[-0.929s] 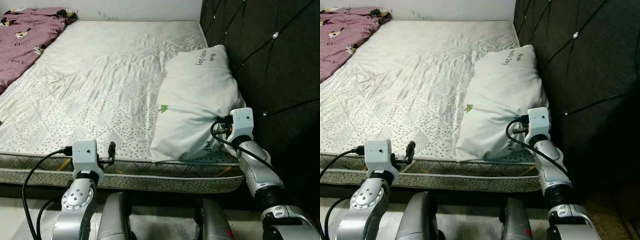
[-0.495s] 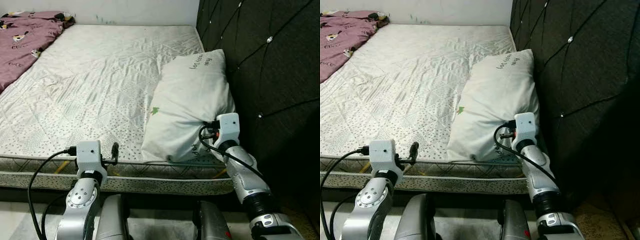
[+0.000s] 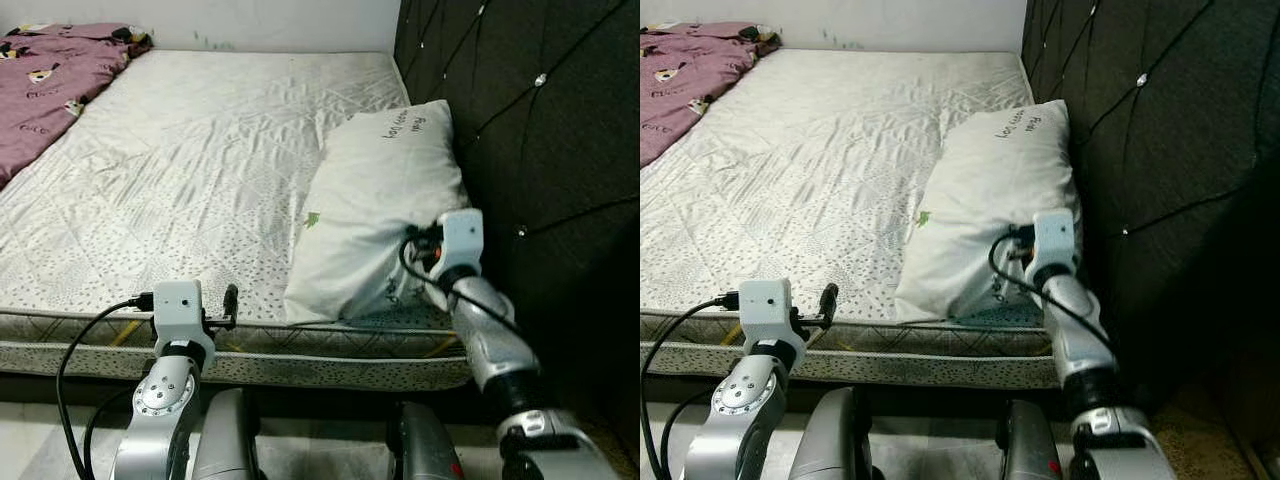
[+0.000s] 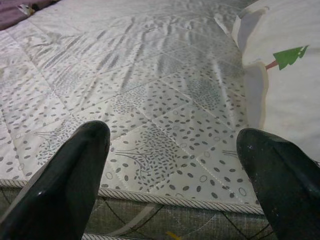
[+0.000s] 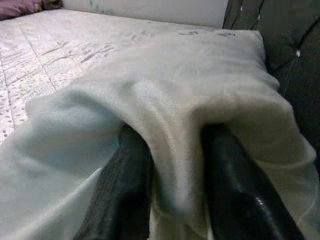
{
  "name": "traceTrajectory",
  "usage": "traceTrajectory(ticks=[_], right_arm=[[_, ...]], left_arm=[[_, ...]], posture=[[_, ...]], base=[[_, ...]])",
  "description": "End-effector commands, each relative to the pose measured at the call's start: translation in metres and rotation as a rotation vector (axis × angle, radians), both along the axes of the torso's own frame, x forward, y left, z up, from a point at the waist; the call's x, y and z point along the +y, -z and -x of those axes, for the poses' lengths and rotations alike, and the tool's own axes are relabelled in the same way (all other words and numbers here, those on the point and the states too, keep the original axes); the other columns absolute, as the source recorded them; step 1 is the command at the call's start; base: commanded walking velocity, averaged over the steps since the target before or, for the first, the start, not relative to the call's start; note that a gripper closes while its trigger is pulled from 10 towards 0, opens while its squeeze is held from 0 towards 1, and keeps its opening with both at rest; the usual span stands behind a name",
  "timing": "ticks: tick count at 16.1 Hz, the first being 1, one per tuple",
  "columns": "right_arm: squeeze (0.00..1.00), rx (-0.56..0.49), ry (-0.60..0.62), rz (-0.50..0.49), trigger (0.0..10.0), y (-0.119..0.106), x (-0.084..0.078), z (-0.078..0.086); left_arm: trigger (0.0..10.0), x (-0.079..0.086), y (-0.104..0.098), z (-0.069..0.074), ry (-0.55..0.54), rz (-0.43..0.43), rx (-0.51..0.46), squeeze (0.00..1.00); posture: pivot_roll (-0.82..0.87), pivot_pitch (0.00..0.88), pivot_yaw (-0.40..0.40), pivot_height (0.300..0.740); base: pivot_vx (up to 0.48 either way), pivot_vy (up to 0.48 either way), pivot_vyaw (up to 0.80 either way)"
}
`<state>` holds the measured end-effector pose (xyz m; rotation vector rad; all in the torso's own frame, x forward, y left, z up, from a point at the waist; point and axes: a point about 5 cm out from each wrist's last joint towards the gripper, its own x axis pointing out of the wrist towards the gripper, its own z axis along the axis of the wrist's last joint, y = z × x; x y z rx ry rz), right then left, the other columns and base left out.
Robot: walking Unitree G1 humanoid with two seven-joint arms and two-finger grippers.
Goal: Clean up the room
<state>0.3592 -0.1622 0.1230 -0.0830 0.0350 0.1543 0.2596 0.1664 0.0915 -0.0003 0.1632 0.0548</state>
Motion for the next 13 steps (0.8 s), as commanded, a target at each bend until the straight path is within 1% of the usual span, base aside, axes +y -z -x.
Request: traceTrajectory(ticks=[1,2,3,4,5,6,8,9,10,11,12,13], right_arm=[[1.00,-0.057,-0.022,0.017,10.0,-0.018,0.004,-0.010],[1.00,-0.055,-0.021,0.035,10.0,-0.021,0.002,-0.014],[1.00,-0.045,-0.017,0.076,10.0,-0.027,-0.002,-0.021],[0.80,-0.040,-0.017,0.093,10.0,-0.029,-0.003,-0.024],[0.58,-0.032,-0.005,0.139,10.0,-0.034,-0.008,-0.029],[0.58,-0.030,0.001,0.154,10.0,-0.035,-0.010,-0.031],[0.58,-0.015,0.037,0.203,10.0,-0.041,-0.018,-0.036],[0.58,-0.008,0.044,0.209,10.0,-0.043,-0.021,-0.038],[0.37,0.005,0.048,0.208,3.0,-0.043,-0.023,-0.039],[0.18,0.013,0.044,0.208,0.0,-0.043,-0.024,-0.039],[0.00,0.029,0.037,0.217,0.0,-0.038,-0.024,-0.038],[0.00,0.052,0.026,0.226,0.0,-0.031,-0.024,-0.035]], left_arm=[[10.0,0.001,-0.001,-0.001,-0.003,-0.007,-0.004,0.00],[10.0,0.001,-0.001,-0.001,-0.003,-0.007,-0.003,0.00],[10.0,0.001,-0.001,-0.001,-0.004,-0.007,-0.003,0.00],[10.0,0.001,-0.001,0.000,-0.006,-0.007,-0.003,0.00],[10.0,0.002,-0.001,0.000,-0.011,-0.009,-0.003,0.00],[10.0,0.003,-0.001,0.001,-0.012,-0.009,-0.004,0.00],[10.0,0.004,0.000,0.002,-0.021,-0.010,-0.001,0.00],[10.0,0.004,0.000,0.003,-0.023,-0.011,-0.001,0.00],[10.0,0.004,0.000,0.004,-0.022,-0.011,0.000,0.00],[10.0,0.004,0.000,0.004,-0.022,-0.010,0.000,0.00],[10.0,0.004,0.000,0.004,-0.022,-0.010,0.000,0.00],[10.0,0.004,-0.001,0.004,-0.021,-0.010,0.000,0.00]], posture=[[0.11,0.003,0.022,0.576],[0.11,0.003,0.022,0.576],[0.11,0.005,0.019,0.576],[0.11,0.007,0.016,0.576],[0.12,0.009,0.012,0.576],[0.12,0.010,0.010,0.576],[0.13,0.013,0.008,0.576],[0.13,0.016,0.007,0.576],[0.13,0.017,0.007,0.576],[0.13,0.018,0.007,0.576],[0.13,0.022,0.007,0.576],[0.13,0.023,0.007,0.576]], base=[[0.000,0.000,0.00],[0.000,0.000,0.00],[0.000,0.000,0.00],[0.000,0.000,0.00],[0.000,0.000,0.00],[0.000,0.000,0.00],[0.000,0.000,0.00],[0.000,0.000,0.00],[0.000,0.000,0.00],[0.000,0.000,0.00],[0.000,0.000,0.00],[0.000,0.000,0.00]])
